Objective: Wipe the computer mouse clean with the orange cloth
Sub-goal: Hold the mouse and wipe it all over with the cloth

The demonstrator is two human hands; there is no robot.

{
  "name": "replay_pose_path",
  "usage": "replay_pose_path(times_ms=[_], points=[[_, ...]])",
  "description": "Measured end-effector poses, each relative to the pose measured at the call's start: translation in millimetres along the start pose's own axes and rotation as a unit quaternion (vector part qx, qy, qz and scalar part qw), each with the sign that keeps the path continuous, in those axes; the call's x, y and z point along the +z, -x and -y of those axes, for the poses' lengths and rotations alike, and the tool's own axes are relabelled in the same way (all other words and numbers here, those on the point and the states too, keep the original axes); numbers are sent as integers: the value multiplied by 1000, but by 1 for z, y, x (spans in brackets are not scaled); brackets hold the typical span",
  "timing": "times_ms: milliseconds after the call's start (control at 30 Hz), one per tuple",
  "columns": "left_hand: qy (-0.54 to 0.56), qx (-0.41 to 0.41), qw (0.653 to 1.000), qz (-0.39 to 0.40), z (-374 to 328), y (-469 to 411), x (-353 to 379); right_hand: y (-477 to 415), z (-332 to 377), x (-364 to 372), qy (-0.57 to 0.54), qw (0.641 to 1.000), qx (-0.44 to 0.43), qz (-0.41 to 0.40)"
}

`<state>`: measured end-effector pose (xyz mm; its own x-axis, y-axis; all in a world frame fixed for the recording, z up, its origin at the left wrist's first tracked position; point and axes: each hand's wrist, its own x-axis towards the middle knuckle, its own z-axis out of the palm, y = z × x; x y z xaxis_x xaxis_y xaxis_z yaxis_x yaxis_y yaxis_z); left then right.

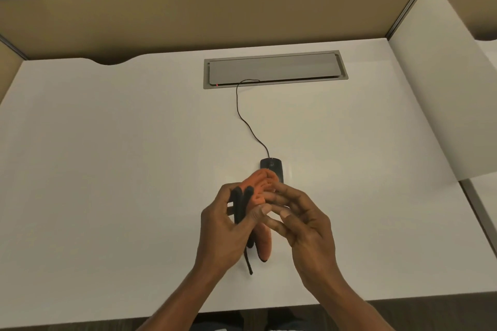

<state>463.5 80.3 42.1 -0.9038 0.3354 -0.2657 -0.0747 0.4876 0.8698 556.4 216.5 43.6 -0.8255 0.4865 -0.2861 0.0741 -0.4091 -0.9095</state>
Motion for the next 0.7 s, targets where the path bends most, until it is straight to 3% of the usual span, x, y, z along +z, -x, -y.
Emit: replay_pose_path(times_ms=[133, 300, 433, 533, 633, 700], points=[[42, 12, 999, -19, -2, -9, -3, -9, 8, -10, -16, 998, 1, 54], [211, -45, 976, -25, -10, -22, 0, -25, 11, -15, 192, 975, -92, -65], [275, -96, 956, -21, -18, -31, -1, -36, 11, -18, 173, 984, -27, 26], [221, -64, 973, 1, -16, -32, -4, -33, -2, -12, 213, 976, -43, 1], [84, 26, 994, 70, -9, -28, -2, -30, -18, -5, 207, 975, -41, -62], [-2, 89, 995, 47, 1, -29, 4, -30, -25, -5, 202, 976, -38, -66]])
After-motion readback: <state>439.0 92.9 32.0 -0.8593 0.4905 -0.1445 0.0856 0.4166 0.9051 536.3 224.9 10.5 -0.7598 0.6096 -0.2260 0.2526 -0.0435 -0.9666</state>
